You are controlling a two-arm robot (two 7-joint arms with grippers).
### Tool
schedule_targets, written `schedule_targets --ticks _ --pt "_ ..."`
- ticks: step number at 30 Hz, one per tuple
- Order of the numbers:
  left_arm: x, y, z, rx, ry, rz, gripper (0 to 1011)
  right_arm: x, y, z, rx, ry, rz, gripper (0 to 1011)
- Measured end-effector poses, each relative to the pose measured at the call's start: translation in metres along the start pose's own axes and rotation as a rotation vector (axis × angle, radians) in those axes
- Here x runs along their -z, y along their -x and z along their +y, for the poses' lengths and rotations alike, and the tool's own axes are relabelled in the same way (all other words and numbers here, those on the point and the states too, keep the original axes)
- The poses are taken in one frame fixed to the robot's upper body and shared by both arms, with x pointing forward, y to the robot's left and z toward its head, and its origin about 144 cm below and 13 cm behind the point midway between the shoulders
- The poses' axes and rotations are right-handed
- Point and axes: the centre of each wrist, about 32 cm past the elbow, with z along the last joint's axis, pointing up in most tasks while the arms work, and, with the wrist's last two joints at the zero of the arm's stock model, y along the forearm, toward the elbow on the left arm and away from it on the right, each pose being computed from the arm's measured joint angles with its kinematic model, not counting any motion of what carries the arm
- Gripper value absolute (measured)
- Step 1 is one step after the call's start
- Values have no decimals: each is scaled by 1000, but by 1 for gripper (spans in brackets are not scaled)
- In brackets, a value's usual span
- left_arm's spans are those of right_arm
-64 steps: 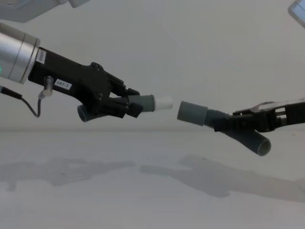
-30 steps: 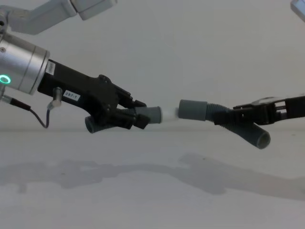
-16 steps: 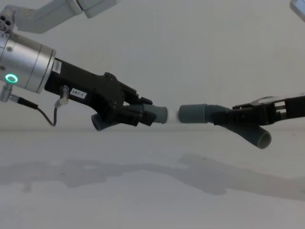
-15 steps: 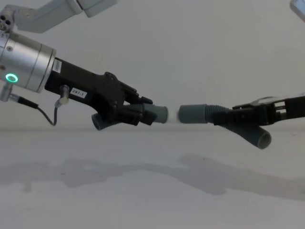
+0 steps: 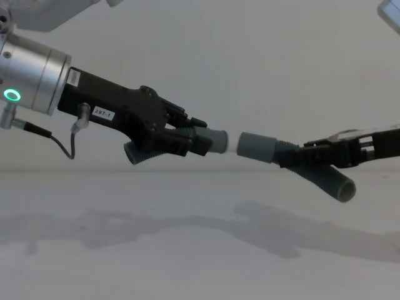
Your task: Use both hands to pick up one end of the pipe from the table, align the ends, and insert them.
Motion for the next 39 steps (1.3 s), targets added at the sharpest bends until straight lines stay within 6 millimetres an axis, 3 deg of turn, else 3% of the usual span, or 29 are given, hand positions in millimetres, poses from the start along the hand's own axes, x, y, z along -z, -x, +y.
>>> schedule_targets --ticks 39 --pt "0 4 1 53 29 26 359 0 -1 1 -5 -7 8 244"
